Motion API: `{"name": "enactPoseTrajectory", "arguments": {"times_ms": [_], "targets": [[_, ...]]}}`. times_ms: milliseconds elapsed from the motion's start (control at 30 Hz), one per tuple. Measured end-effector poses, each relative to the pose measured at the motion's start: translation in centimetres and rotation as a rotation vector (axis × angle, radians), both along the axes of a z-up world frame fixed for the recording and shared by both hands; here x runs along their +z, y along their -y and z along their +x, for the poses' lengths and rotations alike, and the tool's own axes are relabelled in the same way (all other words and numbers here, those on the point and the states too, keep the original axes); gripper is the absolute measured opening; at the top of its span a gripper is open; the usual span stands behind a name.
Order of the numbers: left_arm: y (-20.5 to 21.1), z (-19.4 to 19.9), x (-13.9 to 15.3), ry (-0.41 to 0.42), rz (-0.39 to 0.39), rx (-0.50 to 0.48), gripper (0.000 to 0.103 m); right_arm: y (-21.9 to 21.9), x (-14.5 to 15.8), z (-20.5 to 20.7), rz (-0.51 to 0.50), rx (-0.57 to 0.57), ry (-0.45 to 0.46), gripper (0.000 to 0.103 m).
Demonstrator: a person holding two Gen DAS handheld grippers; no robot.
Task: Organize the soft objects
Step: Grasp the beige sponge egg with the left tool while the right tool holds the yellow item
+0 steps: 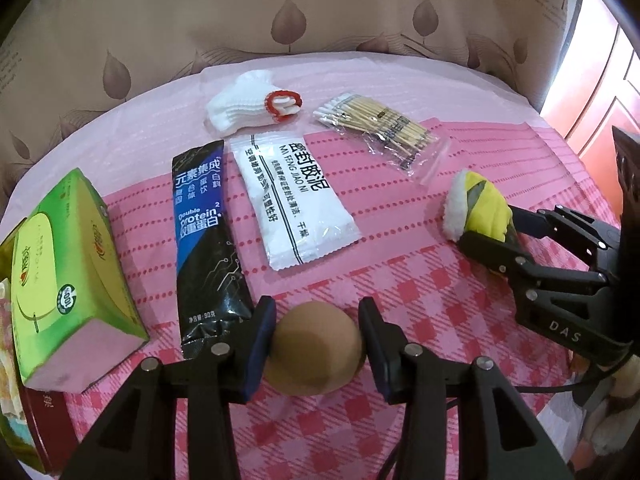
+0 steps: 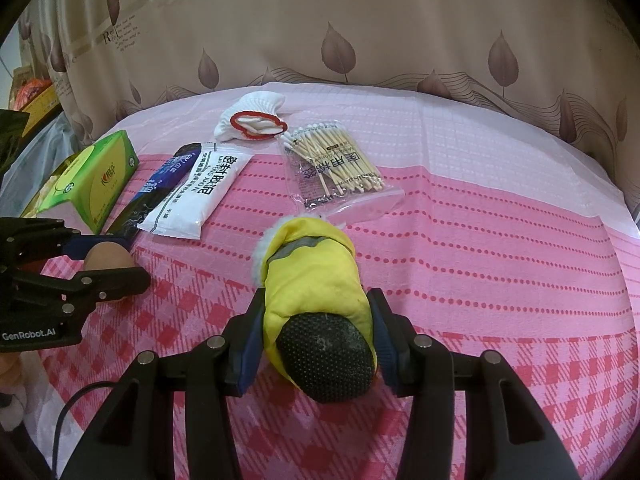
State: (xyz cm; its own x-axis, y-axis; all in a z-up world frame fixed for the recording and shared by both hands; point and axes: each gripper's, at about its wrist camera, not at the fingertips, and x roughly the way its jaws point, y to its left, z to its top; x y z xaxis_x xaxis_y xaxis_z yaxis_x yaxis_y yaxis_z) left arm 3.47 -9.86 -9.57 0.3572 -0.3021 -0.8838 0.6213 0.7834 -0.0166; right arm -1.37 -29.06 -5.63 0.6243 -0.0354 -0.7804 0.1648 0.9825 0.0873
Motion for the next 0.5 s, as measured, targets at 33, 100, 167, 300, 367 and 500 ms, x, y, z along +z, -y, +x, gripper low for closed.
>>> {"name": "enactPoseTrajectory", "arguments": {"times_ms": [33, 100, 167, 300, 367, 500], "targets": [[-0.1, -0.1, 0.0, -0.002, -0.005, -0.005, 0.043, 0.0, 0.0, -0.1, 0.001, -0.001, 0.0, 0.045], [-0.3, -0.2, 0.2, -0.001, -0.018, -0.008, 0.041, 0.0, 0.0, -0.1, 0.001, -0.001, 0.0, 0.045], [-0.6, -0.3, 0.4, 0.005, -0.025, -0.008, 0.041, 0.0, 0.0, 0.0, 0.0, -0.001, 0.0, 0.045], [-1.0, -0.5, 1.2, 0.017, -0.041, -0.009, 0.04, 0.0, 0.0, 0.0, 0.0, -0.001, 0.0, 0.045], [-1.1, -0.6, 1.6, 0.026, -0.041, -0.015, 0.04, 0.0, 0.0, 0.0, 0.0, -0.001, -0.001, 0.045], [-1.4, -0.9, 2.6, 0.044, -0.047, -0.014, 0.04, 0.0, 0.0, 0.0, 0.001, -0.001, 0.0, 0.045]]}}
